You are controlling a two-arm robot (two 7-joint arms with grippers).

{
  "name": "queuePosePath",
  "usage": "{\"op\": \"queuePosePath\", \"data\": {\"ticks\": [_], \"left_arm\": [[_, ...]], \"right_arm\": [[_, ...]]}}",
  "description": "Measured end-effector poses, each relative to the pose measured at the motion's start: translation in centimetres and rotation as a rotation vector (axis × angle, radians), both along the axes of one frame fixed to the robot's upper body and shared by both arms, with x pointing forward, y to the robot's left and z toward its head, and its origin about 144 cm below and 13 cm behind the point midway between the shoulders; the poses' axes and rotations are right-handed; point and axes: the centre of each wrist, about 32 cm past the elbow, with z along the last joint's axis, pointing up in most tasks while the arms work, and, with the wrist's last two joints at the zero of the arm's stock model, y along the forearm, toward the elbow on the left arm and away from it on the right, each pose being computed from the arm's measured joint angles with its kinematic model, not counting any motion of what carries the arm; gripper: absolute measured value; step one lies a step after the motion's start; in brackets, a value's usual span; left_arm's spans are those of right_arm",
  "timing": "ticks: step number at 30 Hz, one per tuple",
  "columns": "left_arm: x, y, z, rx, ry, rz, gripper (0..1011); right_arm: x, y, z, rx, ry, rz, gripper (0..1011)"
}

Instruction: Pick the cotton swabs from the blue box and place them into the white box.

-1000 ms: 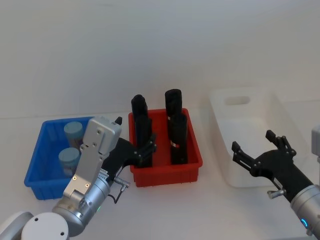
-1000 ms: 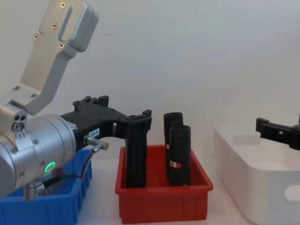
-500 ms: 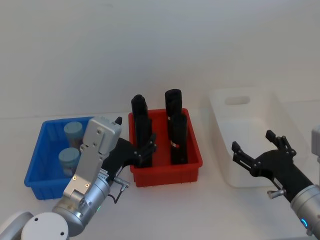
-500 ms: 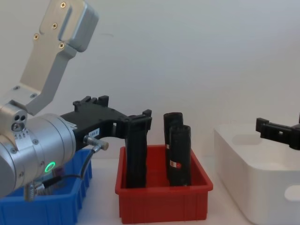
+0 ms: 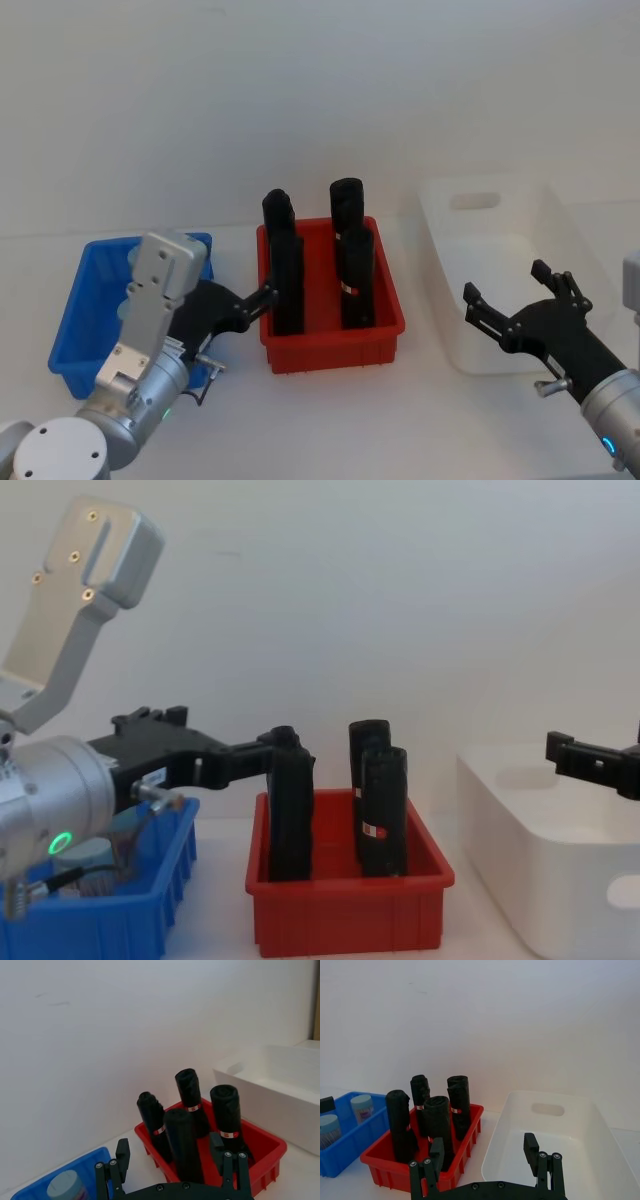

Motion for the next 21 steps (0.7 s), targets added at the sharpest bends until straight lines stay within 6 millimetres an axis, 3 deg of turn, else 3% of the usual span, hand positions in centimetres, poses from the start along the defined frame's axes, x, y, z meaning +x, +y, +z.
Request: {"op": "queuePosePath", "data": {"ticks": [21], "left_arm": [[1.5,4.7,-1.1,-0.009,0.179,0.18,1004]], "right_arm": [[0.0,0.0,0.0,0.0,0.0,0.0,1002]]}}
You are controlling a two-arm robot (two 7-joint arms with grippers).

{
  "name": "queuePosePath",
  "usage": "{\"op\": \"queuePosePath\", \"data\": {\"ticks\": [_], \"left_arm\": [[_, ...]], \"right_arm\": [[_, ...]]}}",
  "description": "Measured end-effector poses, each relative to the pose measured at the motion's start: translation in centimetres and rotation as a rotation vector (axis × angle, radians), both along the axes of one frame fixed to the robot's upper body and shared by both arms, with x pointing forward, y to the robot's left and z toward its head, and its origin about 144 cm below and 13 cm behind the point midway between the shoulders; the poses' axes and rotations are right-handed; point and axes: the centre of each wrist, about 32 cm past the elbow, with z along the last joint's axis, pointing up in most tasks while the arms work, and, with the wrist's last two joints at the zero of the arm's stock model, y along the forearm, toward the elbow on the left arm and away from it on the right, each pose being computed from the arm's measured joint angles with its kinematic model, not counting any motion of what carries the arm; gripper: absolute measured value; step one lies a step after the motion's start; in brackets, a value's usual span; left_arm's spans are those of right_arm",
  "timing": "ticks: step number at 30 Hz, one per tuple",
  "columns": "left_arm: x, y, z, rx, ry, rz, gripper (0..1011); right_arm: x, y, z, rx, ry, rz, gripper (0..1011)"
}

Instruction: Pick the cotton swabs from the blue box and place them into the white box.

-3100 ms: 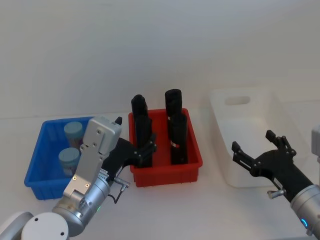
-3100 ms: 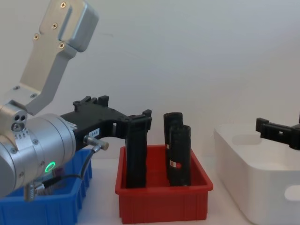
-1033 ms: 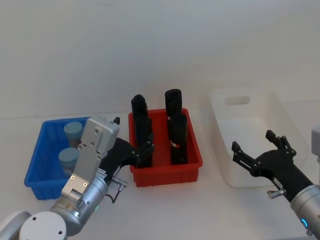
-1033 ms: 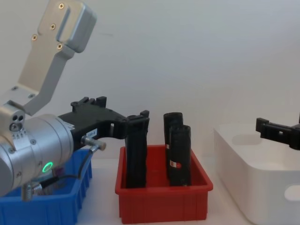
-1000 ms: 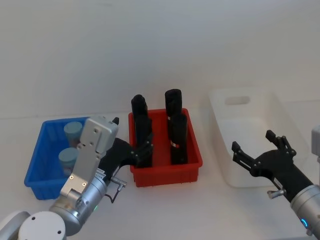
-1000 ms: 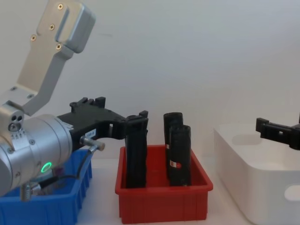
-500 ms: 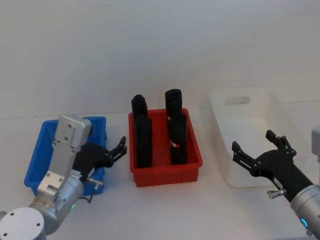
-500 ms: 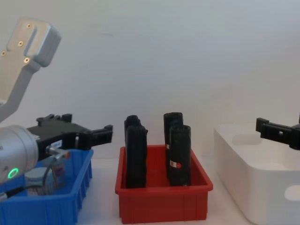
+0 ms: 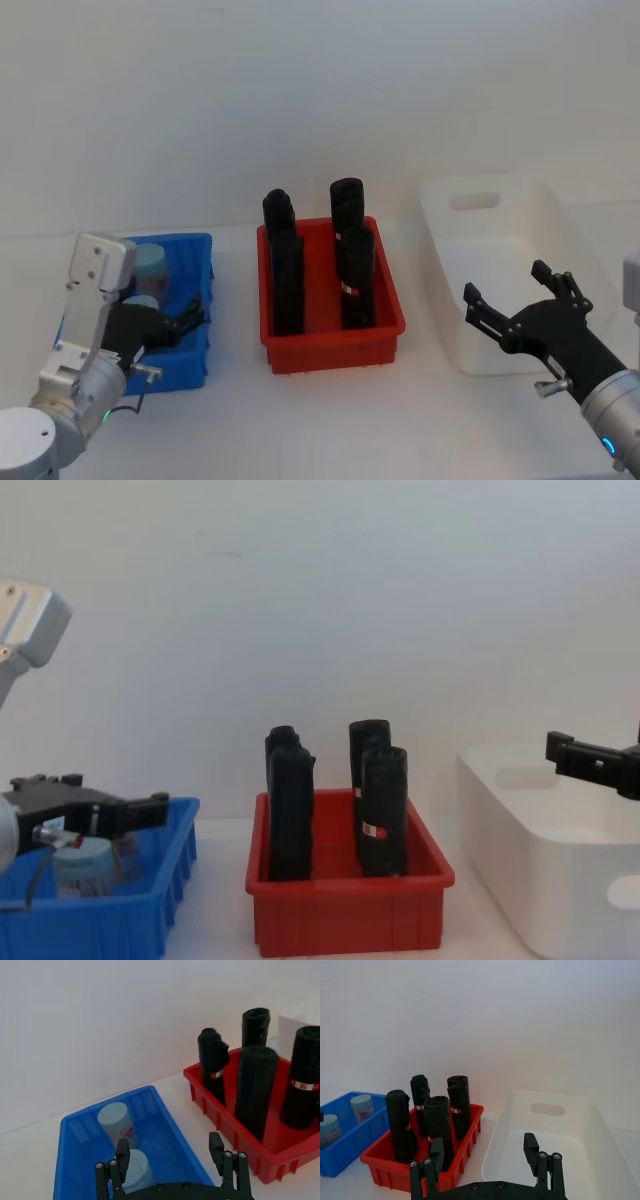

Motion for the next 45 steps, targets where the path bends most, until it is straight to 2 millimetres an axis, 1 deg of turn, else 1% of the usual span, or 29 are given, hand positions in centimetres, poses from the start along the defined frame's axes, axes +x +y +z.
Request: {"op": "queuePosePath", "data": {"ticks": [6,15,33,45], "left_arm": [[0.9,1.2,-0.4,0.01,0.057,0.044,1004],[2.2,2.3,-0.8,0.03,0.109,0.081,1004],[4.4,4.0,-1.2,0.011,0.173,0.104,1004],[5.4,4.6,-1.5,-0.027,0.203,0.085,994]], "right_arm": [[0.0,0.0,0.0,0.0,0.0,0.0,1002],[0.0,0.0,0.0,0.0,0.0,0.0,1002],[0.0,0.0,0.0,0.0,0.0,0.0,1002],[0.0,0.0,0.0,0.0,0.0,0.0,1002]]}}
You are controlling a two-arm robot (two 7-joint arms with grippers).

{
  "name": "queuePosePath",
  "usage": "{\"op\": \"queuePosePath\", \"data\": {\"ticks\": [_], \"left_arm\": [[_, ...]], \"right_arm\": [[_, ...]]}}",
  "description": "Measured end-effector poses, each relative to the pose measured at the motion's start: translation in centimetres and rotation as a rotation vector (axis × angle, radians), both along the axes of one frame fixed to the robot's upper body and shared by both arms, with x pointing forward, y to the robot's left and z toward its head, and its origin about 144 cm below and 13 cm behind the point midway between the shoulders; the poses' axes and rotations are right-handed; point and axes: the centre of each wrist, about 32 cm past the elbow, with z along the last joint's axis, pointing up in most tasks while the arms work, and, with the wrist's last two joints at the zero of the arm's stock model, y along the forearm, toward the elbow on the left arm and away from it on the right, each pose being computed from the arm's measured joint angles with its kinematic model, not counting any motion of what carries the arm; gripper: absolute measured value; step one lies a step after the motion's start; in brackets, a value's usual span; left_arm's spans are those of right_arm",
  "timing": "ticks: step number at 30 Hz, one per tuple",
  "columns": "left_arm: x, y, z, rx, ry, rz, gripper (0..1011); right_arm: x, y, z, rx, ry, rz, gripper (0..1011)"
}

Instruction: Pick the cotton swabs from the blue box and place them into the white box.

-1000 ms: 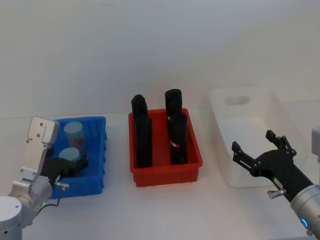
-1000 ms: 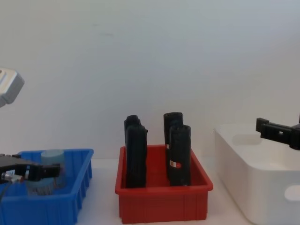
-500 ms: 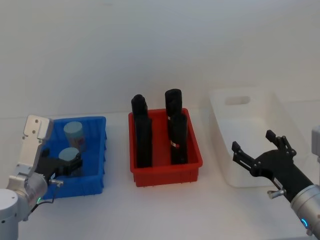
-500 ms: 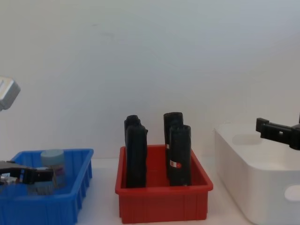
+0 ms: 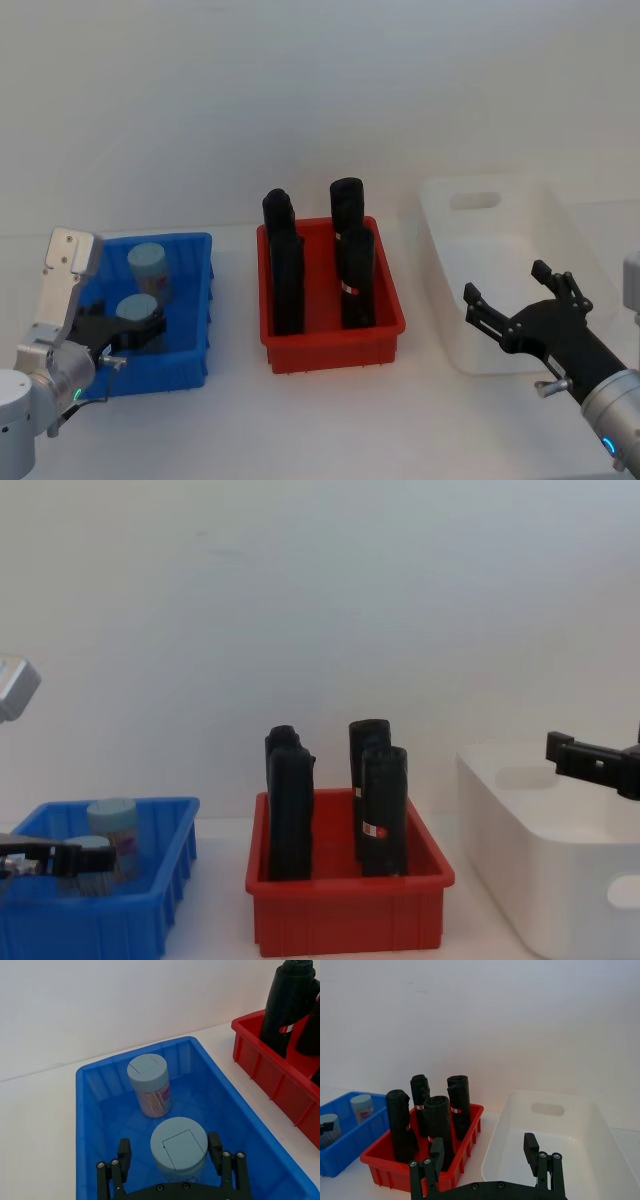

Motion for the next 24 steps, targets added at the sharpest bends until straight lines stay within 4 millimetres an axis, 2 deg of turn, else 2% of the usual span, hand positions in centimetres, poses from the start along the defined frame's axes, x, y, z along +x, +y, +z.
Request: {"op": "queuePosePath", "data": {"ticks": [7,12,24], "left_arm": [[0.45,0.1,-0.14,-0.023,0.009,-0.021,837],[0.65,0.09,-0.15,-0.035,0.011,-0.039,681],[0.53,-0.06,0.64,-0.036,-0.009,-0.063,670]], "right_arm": [[0.0,0.0,0.0,0.0,0.0,0.0,1002],[0.0,0.0,0.0,0.0,0.0,0.0,1002],[0.0,0.0,0.0,0.0,0.0,0.0,1002]]}}
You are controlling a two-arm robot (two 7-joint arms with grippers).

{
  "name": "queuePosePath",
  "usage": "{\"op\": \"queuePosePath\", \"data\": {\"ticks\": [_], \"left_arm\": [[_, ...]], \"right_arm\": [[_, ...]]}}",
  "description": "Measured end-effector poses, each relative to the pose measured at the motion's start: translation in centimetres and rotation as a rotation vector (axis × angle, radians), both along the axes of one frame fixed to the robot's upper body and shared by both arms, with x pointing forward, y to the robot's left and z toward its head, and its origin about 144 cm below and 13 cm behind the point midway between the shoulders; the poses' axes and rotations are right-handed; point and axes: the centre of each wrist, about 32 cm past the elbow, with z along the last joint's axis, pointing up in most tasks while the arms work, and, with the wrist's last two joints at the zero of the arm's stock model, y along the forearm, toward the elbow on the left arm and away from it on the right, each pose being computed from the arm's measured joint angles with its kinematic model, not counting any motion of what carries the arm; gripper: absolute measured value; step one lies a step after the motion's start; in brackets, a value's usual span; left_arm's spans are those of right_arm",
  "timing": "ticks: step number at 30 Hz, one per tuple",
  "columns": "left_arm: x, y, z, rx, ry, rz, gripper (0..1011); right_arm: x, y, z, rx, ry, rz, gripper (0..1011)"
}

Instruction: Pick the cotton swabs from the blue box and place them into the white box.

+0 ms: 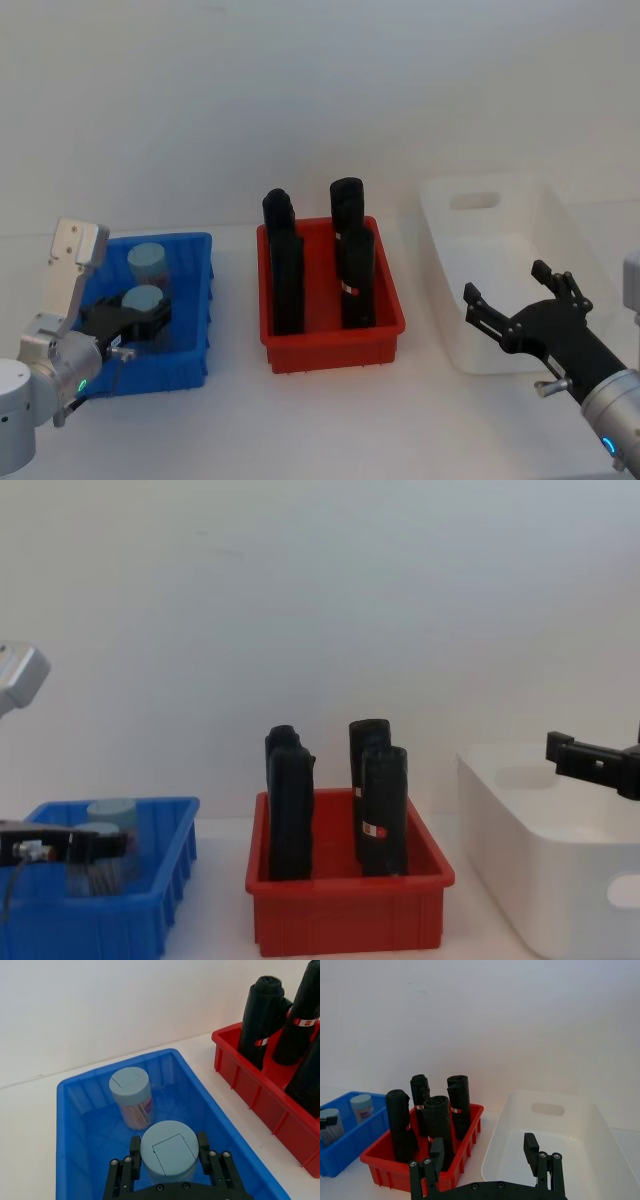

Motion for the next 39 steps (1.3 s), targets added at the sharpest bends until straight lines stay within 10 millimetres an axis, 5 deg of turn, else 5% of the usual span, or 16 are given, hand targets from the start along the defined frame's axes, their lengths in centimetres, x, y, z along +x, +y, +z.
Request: {"op": "queuePosePath", "data": {"ticks": [39], "left_arm": [[-2.8,-1.0,9.4,0.025,-0.148,-0.441,670]], "right_arm": [[0.0,0.0,0.0,0.0,0.0,0.0,1002]]}}
